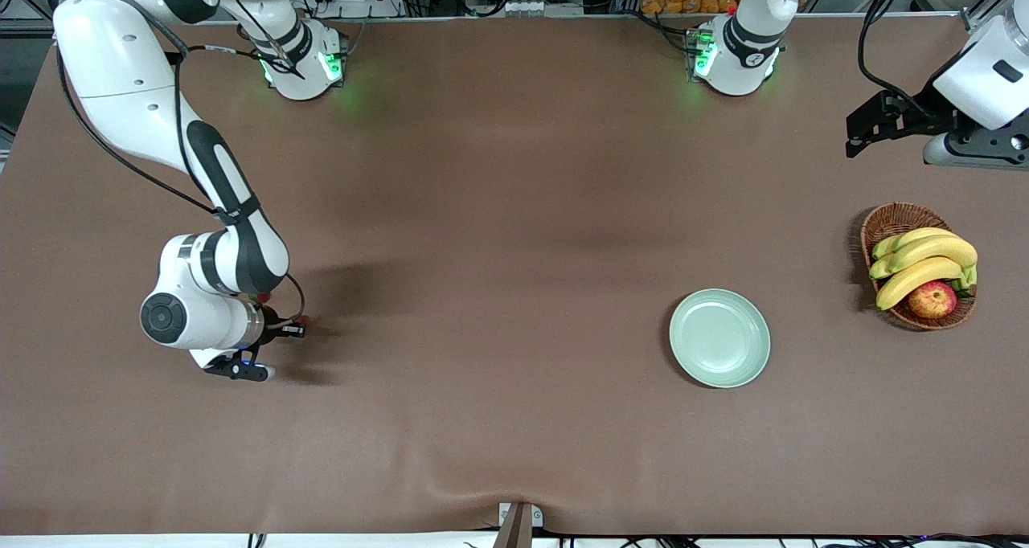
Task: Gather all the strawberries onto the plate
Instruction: 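Lower the right gripper and grasp one red strawberry, then carry the strawberry to the table middle and open the right gripper, then move the right gripper back to the remaining two strawberries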
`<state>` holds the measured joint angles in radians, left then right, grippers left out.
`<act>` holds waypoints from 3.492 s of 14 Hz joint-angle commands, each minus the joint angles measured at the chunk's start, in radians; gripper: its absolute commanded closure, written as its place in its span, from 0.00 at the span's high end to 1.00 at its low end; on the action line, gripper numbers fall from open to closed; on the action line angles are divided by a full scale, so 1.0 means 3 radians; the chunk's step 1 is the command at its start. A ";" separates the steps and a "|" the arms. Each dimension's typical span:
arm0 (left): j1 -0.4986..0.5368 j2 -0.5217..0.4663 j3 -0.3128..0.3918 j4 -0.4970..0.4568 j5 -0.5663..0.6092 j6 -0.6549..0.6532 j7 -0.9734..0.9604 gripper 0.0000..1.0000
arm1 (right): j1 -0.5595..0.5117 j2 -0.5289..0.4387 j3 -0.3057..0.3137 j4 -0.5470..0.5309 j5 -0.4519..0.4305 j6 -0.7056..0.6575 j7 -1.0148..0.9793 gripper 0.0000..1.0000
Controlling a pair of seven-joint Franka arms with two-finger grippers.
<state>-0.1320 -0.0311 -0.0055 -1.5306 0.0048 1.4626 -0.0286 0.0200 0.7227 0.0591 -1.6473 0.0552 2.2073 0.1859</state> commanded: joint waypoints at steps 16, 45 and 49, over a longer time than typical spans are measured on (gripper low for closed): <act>0.0000 -0.0009 0.0003 0.0014 -0.0083 -0.0048 -0.0002 1.00 | 0.0561 -0.0047 0.0718 0.0608 0.0046 -0.0297 0.2497 0.00; 0.0011 0.0002 0.0003 0.0014 -0.0083 -0.0048 0.0003 1.00 | 0.1125 0.0229 0.0683 0.0929 -0.0010 -0.0106 0.3793 1.00; 0.0010 0.0002 0.0003 0.0019 -0.0083 -0.0053 0.0003 1.00 | 0.0696 0.0138 0.0703 0.1012 0.0010 -0.0418 0.3289 1.00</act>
<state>-0.1315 -0.0285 -0.0057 -1.5325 0.0048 1.4605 -0.0286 0.2998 0.7863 0.2508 -1.3441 0.0575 2.1359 1.2653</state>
